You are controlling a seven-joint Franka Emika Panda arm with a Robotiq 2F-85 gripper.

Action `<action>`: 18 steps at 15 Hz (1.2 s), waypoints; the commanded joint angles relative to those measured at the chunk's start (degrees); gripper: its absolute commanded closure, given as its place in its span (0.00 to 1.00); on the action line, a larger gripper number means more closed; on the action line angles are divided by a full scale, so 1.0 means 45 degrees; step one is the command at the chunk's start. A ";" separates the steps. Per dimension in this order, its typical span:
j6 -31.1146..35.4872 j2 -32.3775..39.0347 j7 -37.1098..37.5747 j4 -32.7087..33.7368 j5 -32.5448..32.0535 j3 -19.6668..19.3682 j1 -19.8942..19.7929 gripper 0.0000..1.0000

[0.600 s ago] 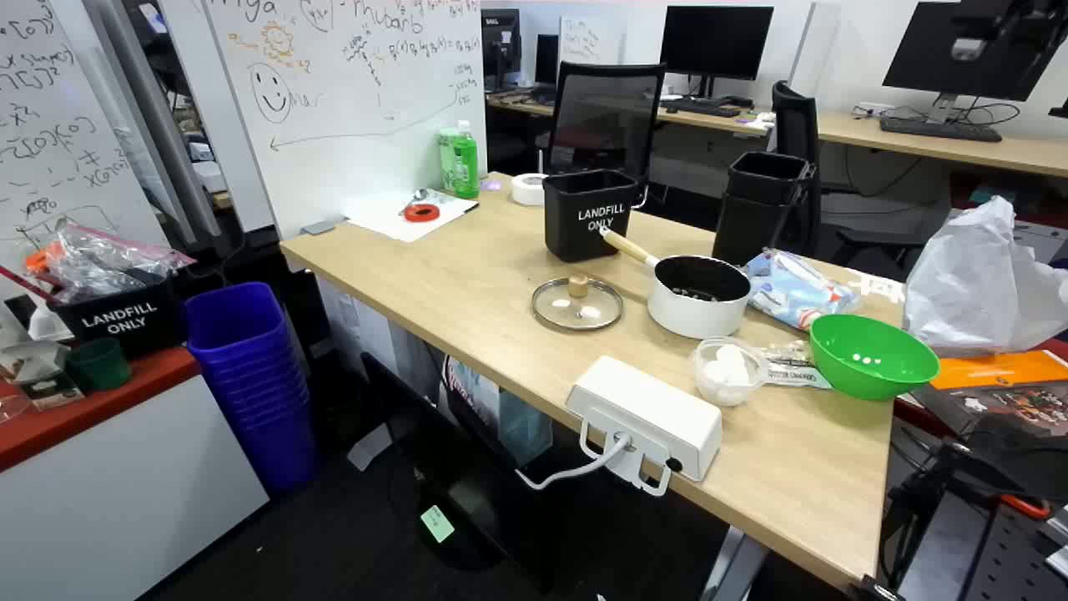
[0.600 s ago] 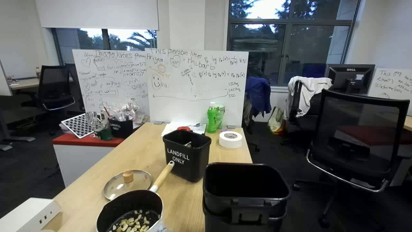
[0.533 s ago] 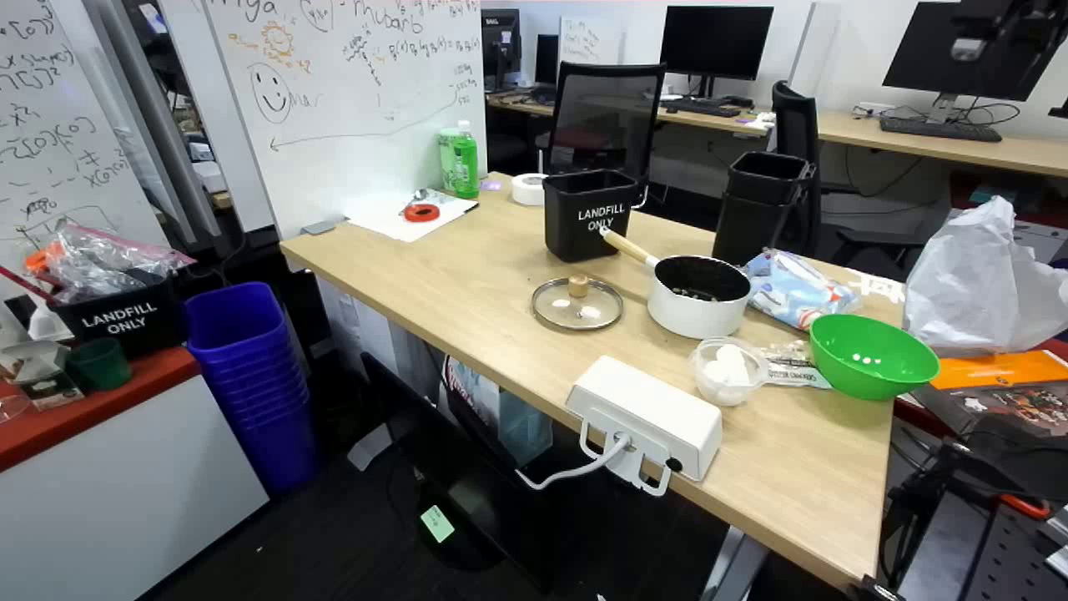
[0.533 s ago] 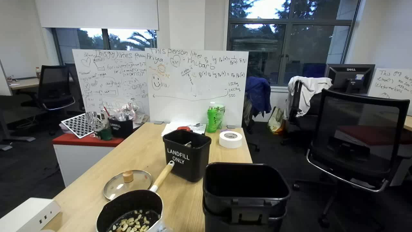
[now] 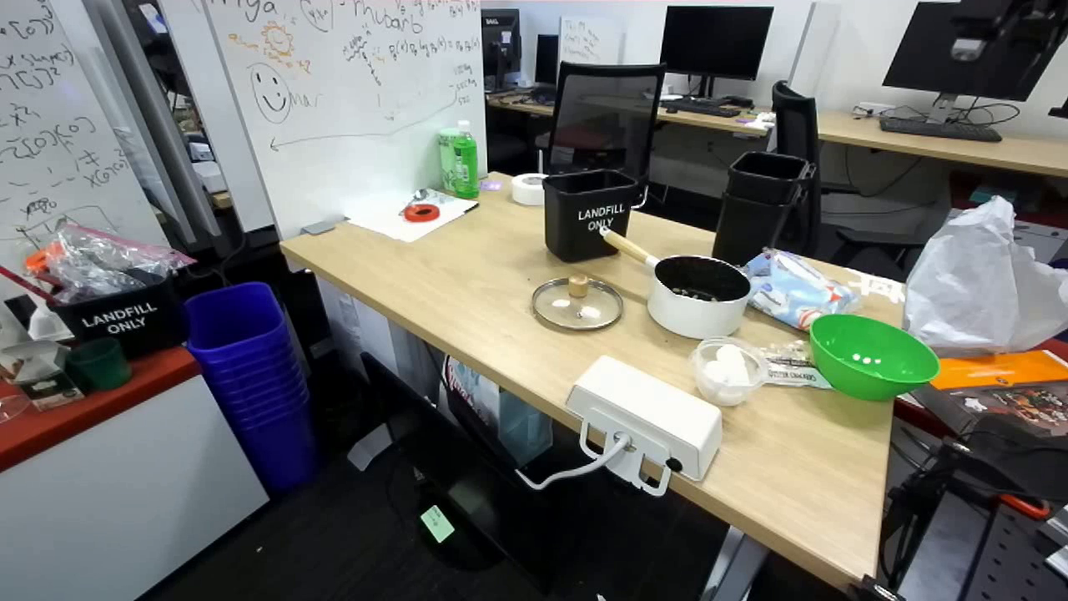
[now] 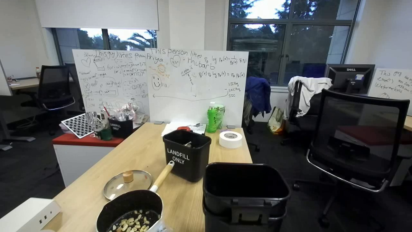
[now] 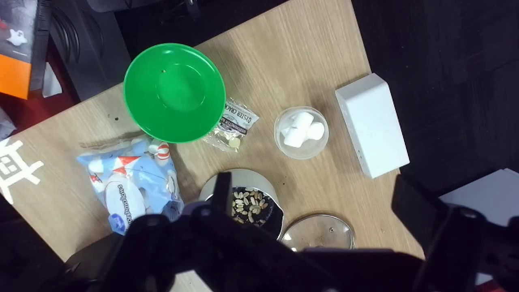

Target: Put the lid on the white pot.

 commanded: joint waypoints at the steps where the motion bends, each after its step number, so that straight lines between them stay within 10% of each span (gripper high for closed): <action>1: -0.0136 0.0394 -0.0092 0.0142 0.0244 0.0212 0.0070 0.00; 18: 0.1064 0.4713 0.1472 0.2056 0.2608 0.1026 0.0824 0.00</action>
